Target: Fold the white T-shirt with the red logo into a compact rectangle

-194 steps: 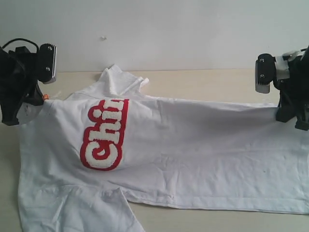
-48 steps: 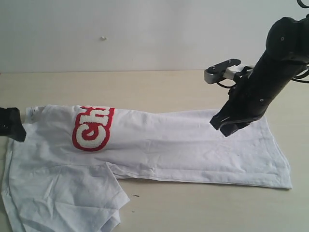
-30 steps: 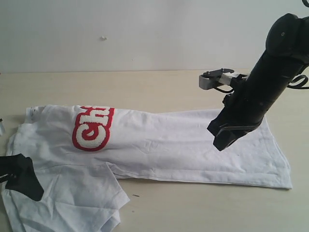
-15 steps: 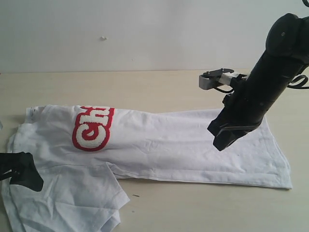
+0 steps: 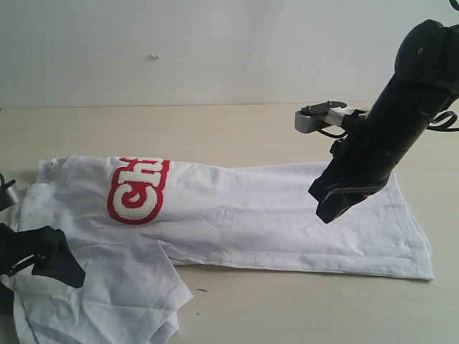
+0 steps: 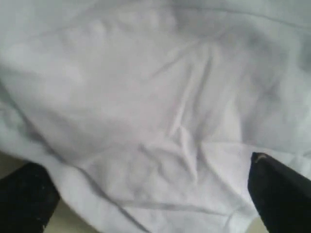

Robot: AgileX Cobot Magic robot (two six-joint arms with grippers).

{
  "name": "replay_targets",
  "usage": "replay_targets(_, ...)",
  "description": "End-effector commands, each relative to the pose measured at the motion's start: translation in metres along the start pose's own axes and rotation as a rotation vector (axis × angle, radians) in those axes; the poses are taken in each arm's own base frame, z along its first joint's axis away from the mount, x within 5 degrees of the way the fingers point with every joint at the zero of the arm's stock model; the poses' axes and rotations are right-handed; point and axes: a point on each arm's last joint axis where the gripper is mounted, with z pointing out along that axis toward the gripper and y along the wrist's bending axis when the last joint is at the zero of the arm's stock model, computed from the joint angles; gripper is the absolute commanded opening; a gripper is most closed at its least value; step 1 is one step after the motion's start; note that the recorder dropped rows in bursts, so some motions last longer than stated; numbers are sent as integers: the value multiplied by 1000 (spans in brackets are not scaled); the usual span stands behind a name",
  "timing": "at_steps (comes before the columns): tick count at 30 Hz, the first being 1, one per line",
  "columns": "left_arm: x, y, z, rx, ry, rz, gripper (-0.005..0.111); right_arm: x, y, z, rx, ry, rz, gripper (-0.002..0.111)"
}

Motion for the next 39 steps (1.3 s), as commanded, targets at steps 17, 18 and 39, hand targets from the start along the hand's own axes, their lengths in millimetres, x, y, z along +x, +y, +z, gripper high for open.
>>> replay_targets(17, 25, -3, 33, 238, 171, -18, 59, -1, 1, -6, 3, -17, -11, 22)
replay_targets(18, 25, -2, 34, 238, 173, -29, 45, -1, 1, -6, 3, -17, -11, 22)
replay_targets(39, -45, -47, -13, 752, -63, -130, 3, -1, 2, -6, -8, -9, -9, 22)
